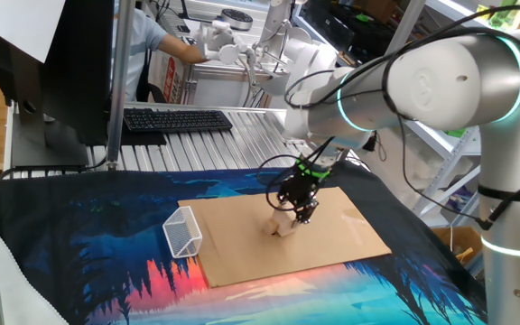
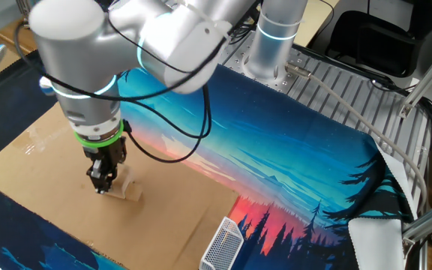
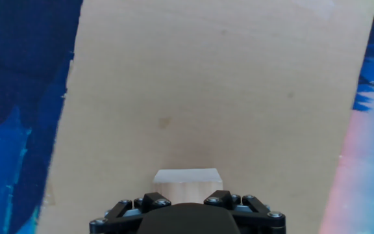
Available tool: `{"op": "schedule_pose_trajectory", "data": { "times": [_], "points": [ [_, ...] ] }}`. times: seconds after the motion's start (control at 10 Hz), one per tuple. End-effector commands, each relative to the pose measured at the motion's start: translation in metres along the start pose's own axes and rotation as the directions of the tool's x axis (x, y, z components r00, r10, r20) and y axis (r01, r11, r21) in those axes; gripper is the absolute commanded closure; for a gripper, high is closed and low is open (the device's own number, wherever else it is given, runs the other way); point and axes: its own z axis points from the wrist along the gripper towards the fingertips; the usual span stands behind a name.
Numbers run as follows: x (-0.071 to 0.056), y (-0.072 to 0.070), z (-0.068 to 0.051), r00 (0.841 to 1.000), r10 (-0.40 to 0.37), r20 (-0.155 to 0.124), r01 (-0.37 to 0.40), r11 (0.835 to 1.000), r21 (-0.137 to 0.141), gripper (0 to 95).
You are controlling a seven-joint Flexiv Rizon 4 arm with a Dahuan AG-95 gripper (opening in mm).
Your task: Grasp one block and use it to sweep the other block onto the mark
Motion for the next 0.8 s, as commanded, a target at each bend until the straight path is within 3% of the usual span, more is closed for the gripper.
{"op": "schedule_pose_trajectory", "data": {
  "times": [0.1, 0.5, 0.8],
  "points": [
    [-0.002, 0.001, -0.001, 0.997, -0.027, 0.076, 0.026, 1.0, 0.016, 95.0],
    [-0.009, 0.006, -0.012, 0.997, -0.031, 0.067, 0.03, 0.999, 0.021, 95.0],
    [-0.006, 0.017, -0.019, 0.999, 0.011, 0.033, -0.011, 1.0, 0.014, 95.0]
  ]
}}
